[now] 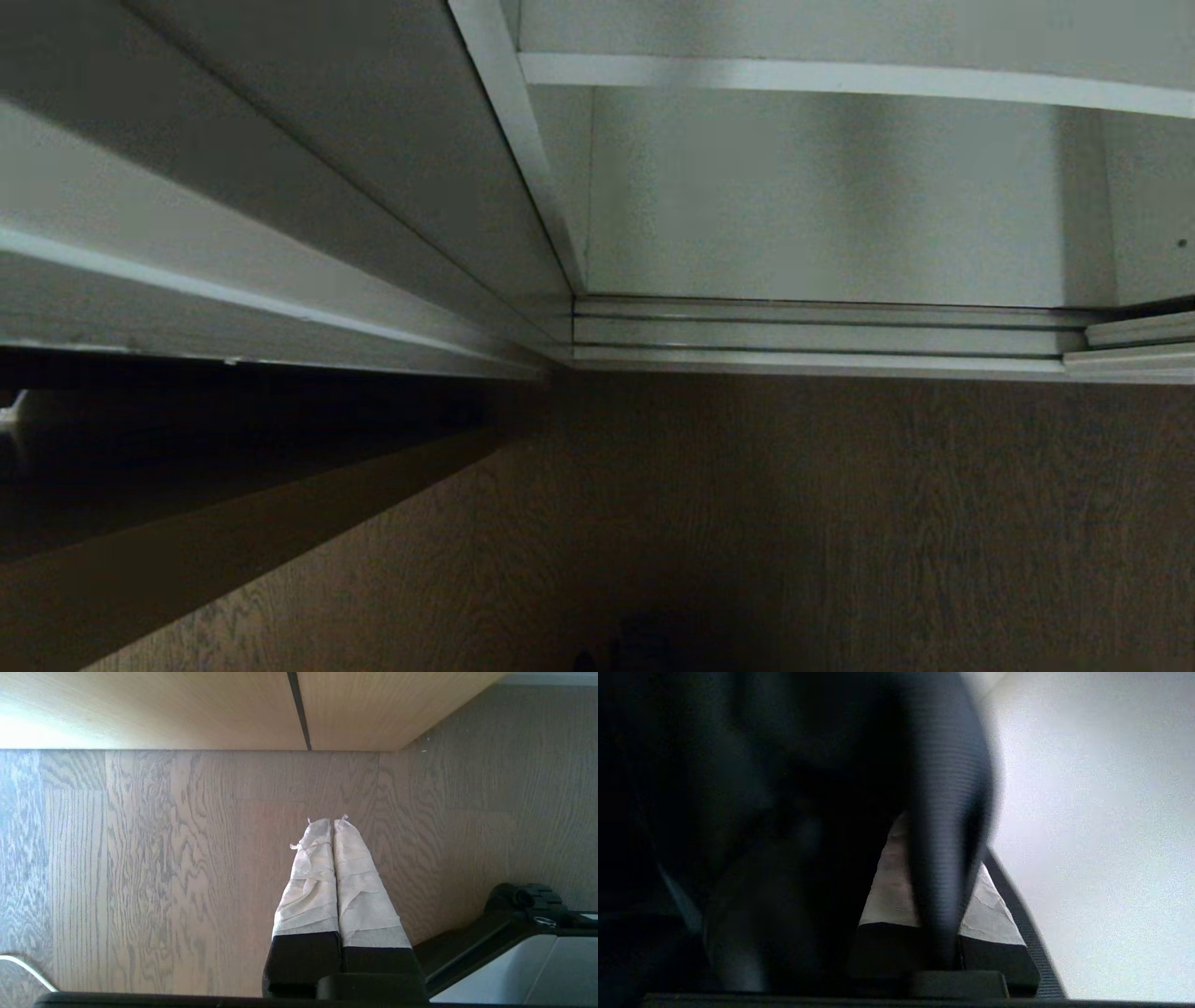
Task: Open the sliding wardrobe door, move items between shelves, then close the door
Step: Place the bag on the higher shelf
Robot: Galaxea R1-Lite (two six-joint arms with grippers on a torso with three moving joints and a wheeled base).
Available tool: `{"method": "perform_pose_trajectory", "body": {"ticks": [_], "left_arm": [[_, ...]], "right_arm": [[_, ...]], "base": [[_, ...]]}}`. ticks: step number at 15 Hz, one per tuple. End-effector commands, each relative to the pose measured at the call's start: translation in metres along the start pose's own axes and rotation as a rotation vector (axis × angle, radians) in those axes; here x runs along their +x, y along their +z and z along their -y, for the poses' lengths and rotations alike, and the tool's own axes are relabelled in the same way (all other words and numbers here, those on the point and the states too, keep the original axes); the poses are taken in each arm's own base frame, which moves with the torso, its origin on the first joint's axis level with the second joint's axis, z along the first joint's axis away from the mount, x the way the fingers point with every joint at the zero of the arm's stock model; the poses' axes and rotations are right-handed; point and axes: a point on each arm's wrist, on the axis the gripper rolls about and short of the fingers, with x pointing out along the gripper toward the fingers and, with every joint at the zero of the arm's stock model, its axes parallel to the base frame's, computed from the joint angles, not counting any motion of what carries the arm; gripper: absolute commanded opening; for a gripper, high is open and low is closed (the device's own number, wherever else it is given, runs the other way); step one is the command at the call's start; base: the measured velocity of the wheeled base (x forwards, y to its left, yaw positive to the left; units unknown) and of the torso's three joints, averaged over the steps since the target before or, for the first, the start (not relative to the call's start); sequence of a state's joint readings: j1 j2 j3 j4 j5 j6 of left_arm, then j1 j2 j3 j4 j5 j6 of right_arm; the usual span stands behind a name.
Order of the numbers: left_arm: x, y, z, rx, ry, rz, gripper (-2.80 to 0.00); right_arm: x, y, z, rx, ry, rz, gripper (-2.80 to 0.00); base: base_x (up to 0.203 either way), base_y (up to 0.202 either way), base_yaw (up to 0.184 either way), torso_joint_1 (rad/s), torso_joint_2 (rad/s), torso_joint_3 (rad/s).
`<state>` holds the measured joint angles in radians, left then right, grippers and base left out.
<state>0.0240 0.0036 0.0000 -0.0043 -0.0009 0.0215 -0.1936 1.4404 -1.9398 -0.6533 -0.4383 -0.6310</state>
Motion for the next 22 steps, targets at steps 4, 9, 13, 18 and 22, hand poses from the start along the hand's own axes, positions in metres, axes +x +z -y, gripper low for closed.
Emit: {"method": "perform_pose_trajectory", "body": {"ticks": [4,9,13,18,22], "left_arm": [[0.000,0.000,0.000,0.000,0.001,0.000,-2.80],[0.000,0.000,0.000,0.000,0.001,-0.001,-2.80],[0.000,0.000,0.000,0.000,0.000,-0.001,-2.80],[0.000,0.000,0.000,0.000,0.000,0.001,-2.80],[0.000,0.000,0.000,0.000,0.000,-0.001,-2.80]], "right_arm": [[0.003,-0.045,-0.034,-0.072,0.048,-0.078,-2.80],[-0.003,-0.032,-0.022,-0.068,0.041,-0.096,0.00],[-0.017,-0.009,0.000,-0.057,0.078,-0.112,0.00],[-0.058,0.005,0.021,-0.047,0.294,-0.205,0.00],[-0.096,-0.012,0.030,-0.124,0.487,-0.350,0.00]], "base": [[0.000,0.000,0.000,0.000,0.00,0.000],[0.000,0.000,0.000,0.000,0.00,0.000],[0.000,0.000,0.000,0.000,0.00,0.000],[0.000,0.000,0.000,0.000,0.00,0.000],[0.000,0.000,0.000,0.000,0.00,0.000]]}}
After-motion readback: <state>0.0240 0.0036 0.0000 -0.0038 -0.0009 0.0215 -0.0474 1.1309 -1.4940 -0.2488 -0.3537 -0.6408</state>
